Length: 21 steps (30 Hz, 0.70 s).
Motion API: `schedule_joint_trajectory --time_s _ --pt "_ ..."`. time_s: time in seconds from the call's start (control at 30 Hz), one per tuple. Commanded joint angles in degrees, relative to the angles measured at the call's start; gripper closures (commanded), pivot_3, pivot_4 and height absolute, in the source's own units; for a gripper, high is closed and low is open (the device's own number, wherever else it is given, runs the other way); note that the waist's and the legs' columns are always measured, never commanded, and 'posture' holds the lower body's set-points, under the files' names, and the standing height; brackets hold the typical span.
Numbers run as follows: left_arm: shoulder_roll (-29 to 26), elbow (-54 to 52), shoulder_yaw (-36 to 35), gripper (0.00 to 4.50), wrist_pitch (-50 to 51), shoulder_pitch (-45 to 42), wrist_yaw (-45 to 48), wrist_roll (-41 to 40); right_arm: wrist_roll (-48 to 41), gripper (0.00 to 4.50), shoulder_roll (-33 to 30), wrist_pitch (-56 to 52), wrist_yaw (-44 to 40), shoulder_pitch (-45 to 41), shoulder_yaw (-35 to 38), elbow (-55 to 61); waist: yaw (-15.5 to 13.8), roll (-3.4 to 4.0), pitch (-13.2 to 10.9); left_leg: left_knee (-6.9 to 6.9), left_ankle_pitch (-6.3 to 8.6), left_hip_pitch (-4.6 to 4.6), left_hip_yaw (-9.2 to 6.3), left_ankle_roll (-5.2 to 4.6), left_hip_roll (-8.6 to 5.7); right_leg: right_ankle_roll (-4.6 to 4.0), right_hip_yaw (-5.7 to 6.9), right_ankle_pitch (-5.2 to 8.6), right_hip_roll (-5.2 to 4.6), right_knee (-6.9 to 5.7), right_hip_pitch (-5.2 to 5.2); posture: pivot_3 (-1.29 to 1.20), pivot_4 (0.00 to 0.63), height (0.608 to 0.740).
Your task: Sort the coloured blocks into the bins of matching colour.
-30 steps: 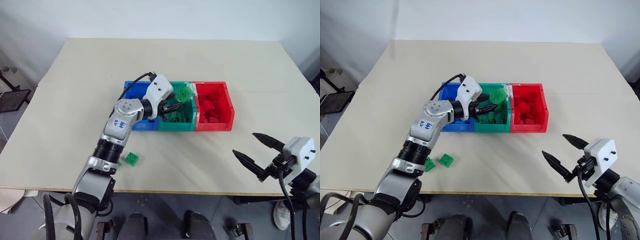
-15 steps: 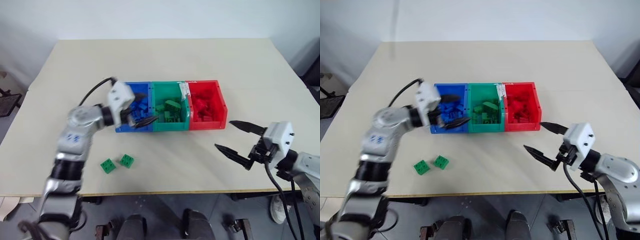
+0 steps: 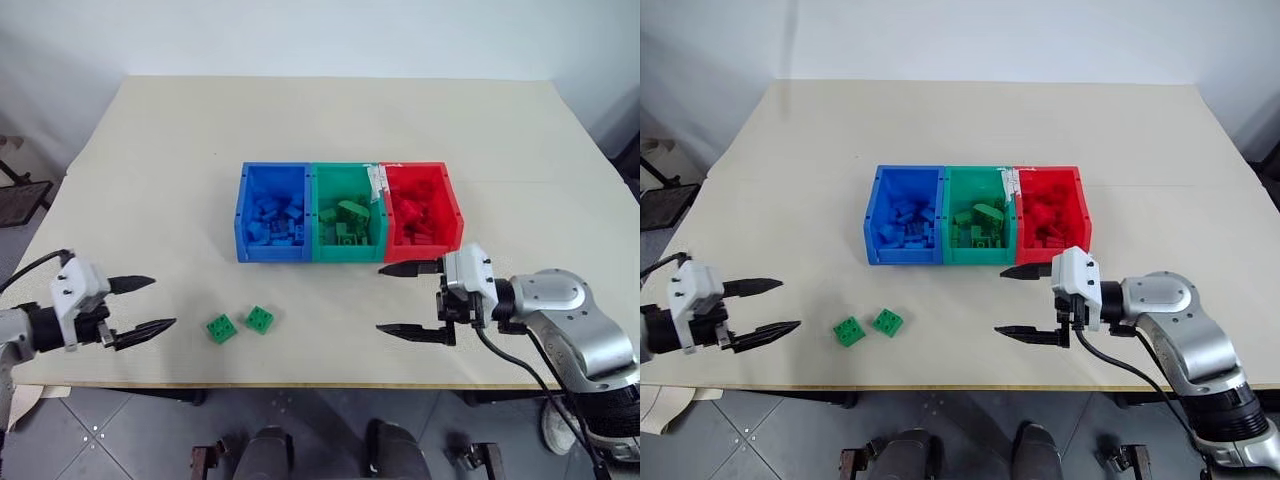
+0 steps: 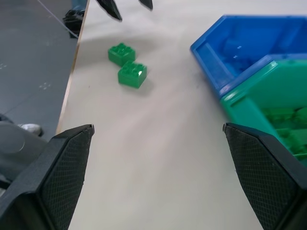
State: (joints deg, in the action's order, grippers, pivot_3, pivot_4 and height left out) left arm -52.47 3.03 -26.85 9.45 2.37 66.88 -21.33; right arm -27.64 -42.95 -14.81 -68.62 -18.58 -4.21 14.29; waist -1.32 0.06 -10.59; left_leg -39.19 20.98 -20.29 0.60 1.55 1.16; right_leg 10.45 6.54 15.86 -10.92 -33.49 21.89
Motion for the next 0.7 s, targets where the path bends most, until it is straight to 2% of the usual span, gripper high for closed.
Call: schedule_joint_trajectory --time_s 0.03,0.13,0.23,0.33,0.47,0.57,0.67,0.7 --pt "-0.32 -8.84 0.65 0.03 1.6 1.64 0.57 -2.98 0.81 0.0 -0.85 2.47 -1.69 -0.72 1.64 -2.06 0.01 -0.01 0.0 0.0 0.0 0.0 0.02 0.0 0.0 0.0 -0.01 0.0 0.0 0.0 0.01 0.0 0.15 0.74" --pt "-0.05 -19.75 6.49 0.03 8.7 1.31 -0.64 -6.38 2.01 0.0 -2.71 4.18 -2.64 1.64 3.22 -3.86 -0.28 -0.04 0.01 -0.01 0.01 -0.02 -0.02 0.0 0.01 0.0 0.0 0.0 -0.01 -0.02 0.01 0.0 0.15 0.74" --pt "0.74 -25.35 12.65 0.03 15.89 -1.85 -6.3 -5.55 2.75 0.0 -3.58 5.42 -2.51 3.85 4.44 -4.24 -0.01 -0.04 0.01 -0.01 0.02 0.0 0.0 0.0 0.01 0.0 -0.01 0.0 0.0 -0.05 0.02 0.0 0.15 0.74" --pt "0.77 -28.59 20.95 0.03 24.19 -6.51 -14.94 1.18 2.75 0.0 -3.61 5.47 -1.0 6.3 6.24 -2.45 0.29 -0.03 0.01 -0.01 0.02 0.04 0.03 0.01 0.01 -0.01 -0.02 0.0 0.01 -0.11 0.03 0.0 0.15 0.74" --pt "5.51 -32.52 25.98 0.03 37.12 -12.68 -23.69 0.02 2.19 0.0 -3.73 4.39 1.14 10.36 8.54 1.02 0.4 -0.01 0.02 -0.01 0.02 0.07 0.07 0.01 0.02 -0.01 -0.08 0.0 0.02 -0.14 0.04 0.0 0.15 0.74" --pt "6.15 -34.96 29.22 0.03 44.73 -14.93 -26.26 0.03 2.22 0.0 -3.9 4.06 1.99 12.59 9.54 2.8 0.18 -0.03 0.03 -0.02 0.02 0.05 0.06 0.01 0.01 -0.01 -0.08 0.0 0.02 -0.12 0.04 0.0 0.15 0.74" --pt "7.38 -35.27 30.97 0.03 48.24 -16.68 -28.9 0.57 1.93 0.0 -3.79 3.38 3.16 14.14 10.74 4.15 0.02 -0.03 0.02 -0.02 0.01 0.05 0.06 0.01 0.01 -0.01 -0.08 0.0 0.02 -0.11 0.04 0.0 0.15 0.74" --pt "5.65 -35.65 32.13 0.03 49.44 -16.68 -28.33 0.88 1.92 0.0 -3.8 3.21 3.43 14.71 11.06 4.62 -0.02 -0.03 0.02 -0.03 0.01 0.05 0.07 0.01 0.01 -0.01 -0.09 0.0 0.02 -0.1 0.04 0.0 0.15 0.74"
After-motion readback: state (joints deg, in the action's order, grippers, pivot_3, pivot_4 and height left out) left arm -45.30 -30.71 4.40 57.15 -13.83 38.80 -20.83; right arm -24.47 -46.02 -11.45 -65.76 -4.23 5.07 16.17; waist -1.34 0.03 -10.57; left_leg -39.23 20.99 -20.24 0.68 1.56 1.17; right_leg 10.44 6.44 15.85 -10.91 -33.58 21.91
